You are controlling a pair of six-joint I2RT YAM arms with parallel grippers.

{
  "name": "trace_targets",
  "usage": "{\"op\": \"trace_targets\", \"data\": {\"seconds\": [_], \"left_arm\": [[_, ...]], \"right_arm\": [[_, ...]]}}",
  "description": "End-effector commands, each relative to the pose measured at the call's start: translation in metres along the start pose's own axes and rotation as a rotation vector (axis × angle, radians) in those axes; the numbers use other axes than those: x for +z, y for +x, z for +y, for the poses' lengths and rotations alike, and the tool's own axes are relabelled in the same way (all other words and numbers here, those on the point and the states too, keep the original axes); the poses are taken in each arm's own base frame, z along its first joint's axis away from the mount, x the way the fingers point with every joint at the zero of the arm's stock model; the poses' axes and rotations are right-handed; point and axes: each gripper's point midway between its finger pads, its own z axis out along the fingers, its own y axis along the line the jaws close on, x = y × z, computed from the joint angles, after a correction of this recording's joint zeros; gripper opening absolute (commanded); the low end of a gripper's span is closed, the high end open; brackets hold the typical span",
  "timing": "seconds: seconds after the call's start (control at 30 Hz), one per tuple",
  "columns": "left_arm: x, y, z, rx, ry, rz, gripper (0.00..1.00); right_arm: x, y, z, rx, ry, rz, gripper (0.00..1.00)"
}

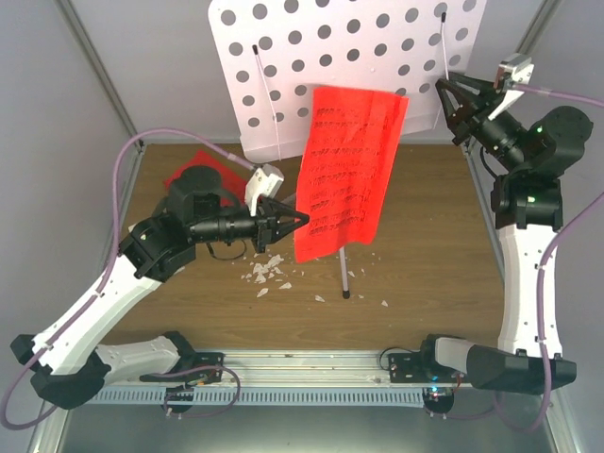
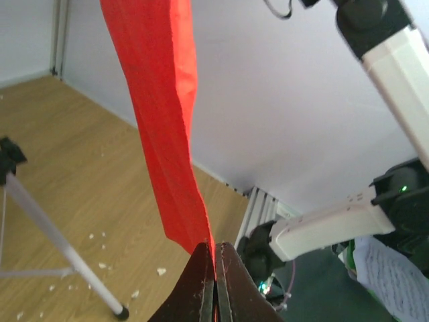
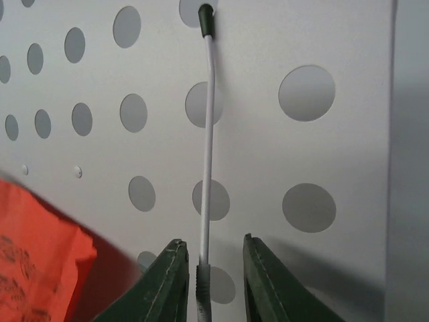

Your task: Pack up the instrument practice props

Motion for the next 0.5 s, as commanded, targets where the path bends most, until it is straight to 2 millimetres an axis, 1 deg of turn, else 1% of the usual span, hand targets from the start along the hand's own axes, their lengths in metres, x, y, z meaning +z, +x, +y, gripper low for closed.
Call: {"op": "trace_targets", "data": {"seconds": [0.0,0.1,0.17,0.27,0.37,0.47], "left_arm": [[-0.003,0.04,0.015,-0.054,-0.036,0.075,0.0],[-0.006,0.065,0.027,-0.108,-0.076,0.099,0.0],[-0.007,0.081,0.034,-0.14,-0.094,0.102,0.0],[-0.013,0.102,0.057,-0.219,-0.184,0.108,0.0],[-0.022,0.117,0.077,-0.29,-0.246,0.097,0.0],[-0.03,0.132,0.093,-0.339,-0.282,0.092,0.0]], "right_arm": [[-0.003,0.009,-0.001,0.028,0.014,0.028,0.3],[-0.005,0.01,0.001,0.022,0.013,0.038,0.44],[-0.006,0.011,0.001,0.016,0.02,0.048,0.56],[-0.012,0.011,0.003,0.008,0.041,0.055,0.71],[-0.018,0.015,0.005,0.003,0.06,0.059,0.8],[-0.025,0.017,0.007,0.004,0.083,0.071,0.9]]}}
